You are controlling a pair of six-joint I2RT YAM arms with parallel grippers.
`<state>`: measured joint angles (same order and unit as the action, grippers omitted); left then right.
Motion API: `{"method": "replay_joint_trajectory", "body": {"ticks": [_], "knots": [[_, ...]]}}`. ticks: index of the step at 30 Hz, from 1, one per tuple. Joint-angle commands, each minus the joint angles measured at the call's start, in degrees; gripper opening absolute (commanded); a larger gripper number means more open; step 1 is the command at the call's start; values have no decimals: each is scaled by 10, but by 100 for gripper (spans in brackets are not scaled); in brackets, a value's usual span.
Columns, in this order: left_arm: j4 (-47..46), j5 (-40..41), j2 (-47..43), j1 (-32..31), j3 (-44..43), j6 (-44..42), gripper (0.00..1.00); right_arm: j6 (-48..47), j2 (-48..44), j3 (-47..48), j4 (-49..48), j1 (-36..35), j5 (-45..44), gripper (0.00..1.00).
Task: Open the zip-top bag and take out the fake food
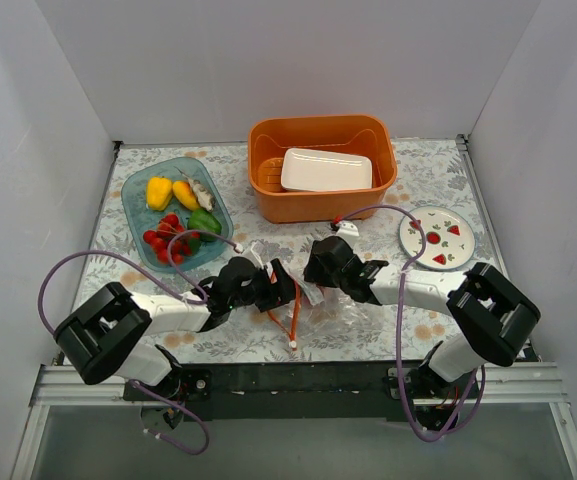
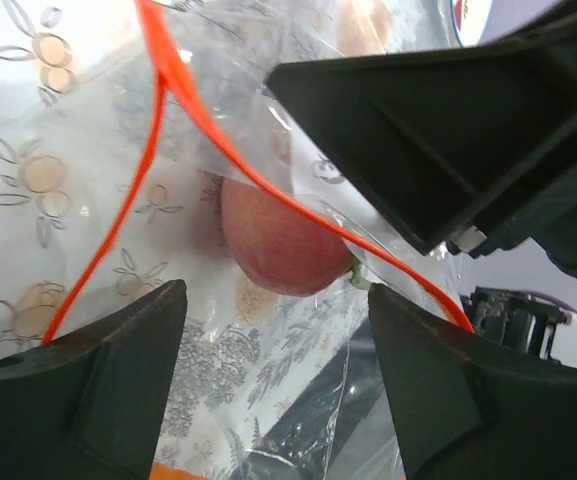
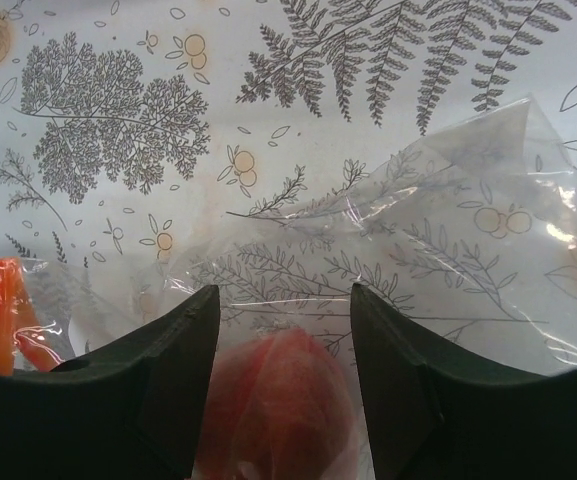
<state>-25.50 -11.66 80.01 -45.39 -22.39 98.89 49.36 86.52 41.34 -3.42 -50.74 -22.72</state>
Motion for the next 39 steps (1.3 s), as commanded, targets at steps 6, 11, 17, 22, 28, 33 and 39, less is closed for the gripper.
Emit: {"method": "replay_joint_trajectory", "body": {"ticks": [6, 11, 17, 22, 28, 33, 39], "knots": [[-38, -4, 18, -52, -15, -22, 82, 19, -30, -11, 7, 4, 63, 63], [10, 47, 40, -87, -45, -16, 87, 26, -45, -29, -1, 5, 84, 63], [18, 96, 48, -110, -63, -4, 88, 39, -63, -60, -6, 5, 109, 62], [34, 110, 74, -129, -92, -5, 88, 50, -88, -82, -6, 8, 116, 61], [111, 171, 91, -157, -135, -24, 91, 21, -106, -95, -31, 21, 171, 62], [205, 259, 104, -189, -177, -42, 87, 5, -126, -92, -29, 22, 223, 61], [311, 327, 124, -211, -230, -38, 79, -8, -166, -61, 13, 27, 246, 64]]}}
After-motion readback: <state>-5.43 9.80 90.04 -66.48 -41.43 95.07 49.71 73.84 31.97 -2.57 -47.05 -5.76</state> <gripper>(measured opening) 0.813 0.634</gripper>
